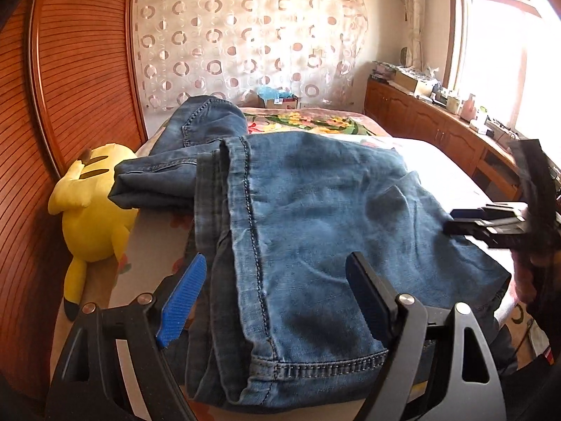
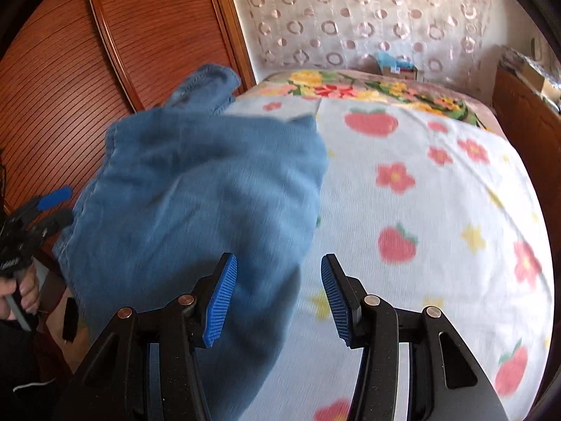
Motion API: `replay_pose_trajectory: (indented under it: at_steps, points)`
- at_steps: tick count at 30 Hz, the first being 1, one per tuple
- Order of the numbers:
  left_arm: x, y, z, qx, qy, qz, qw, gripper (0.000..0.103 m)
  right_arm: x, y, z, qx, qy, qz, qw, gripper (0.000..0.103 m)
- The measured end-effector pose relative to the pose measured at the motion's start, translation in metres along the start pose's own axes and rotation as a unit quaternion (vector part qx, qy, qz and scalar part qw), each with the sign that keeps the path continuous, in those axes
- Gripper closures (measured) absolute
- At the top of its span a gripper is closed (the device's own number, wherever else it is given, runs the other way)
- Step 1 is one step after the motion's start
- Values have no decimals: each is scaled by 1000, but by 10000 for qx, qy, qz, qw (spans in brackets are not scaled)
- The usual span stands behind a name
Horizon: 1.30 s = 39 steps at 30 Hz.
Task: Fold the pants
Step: 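Lay the folded jeans flat and open both grippers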
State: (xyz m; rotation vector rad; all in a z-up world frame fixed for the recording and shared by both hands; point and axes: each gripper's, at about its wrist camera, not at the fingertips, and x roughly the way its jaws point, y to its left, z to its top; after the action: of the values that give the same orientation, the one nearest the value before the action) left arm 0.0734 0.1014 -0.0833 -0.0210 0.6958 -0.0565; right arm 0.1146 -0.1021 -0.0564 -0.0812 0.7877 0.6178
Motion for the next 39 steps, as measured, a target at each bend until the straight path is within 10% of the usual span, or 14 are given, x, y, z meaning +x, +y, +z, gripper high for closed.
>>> replay_pose_trajectory:
  at_steps: [3, 5, 13, 20, 29, 31, 32, 39]
  points:
    - [8, 0, -2, 17, 83, 37, 10000, 20, -9, 6, -15, -22, 109, 92, 9999, 69]
    - [12, 0, -4, -2, 136, 52, 9999, 20, -17, 9, -21, -98, 138, 40, 9998, 99]
    - [27, 9, -16, -101, 349, 109, 9993, 20, -49, -3, -33, 33, 2, -12, 10000, 99]
    - [28, 13, -20, -176, 347, 84, 9992, 20, -37, -19, -1, 17, -318, -153, 9994, 56]
    - [32, 13, -22, -171, 355, 72, 9992, 20, 42, -48, 60, 243, -300, 164, 9991, 55]
    - [32, 13, -22, -166, 359, 63, 9992, 20, 54, -51, 67, 228, -193, 115, 9995, 62]
    - [33, 13, -22, -157, 361, 61, 9992, 20, 58, -50, 70, 195, -149, 200, 9995, 97]
    - [35, 14, -22, -186, 374, 73, 9991, 20, 37, -30, 88, 56, -960, 32, 9954, 100]
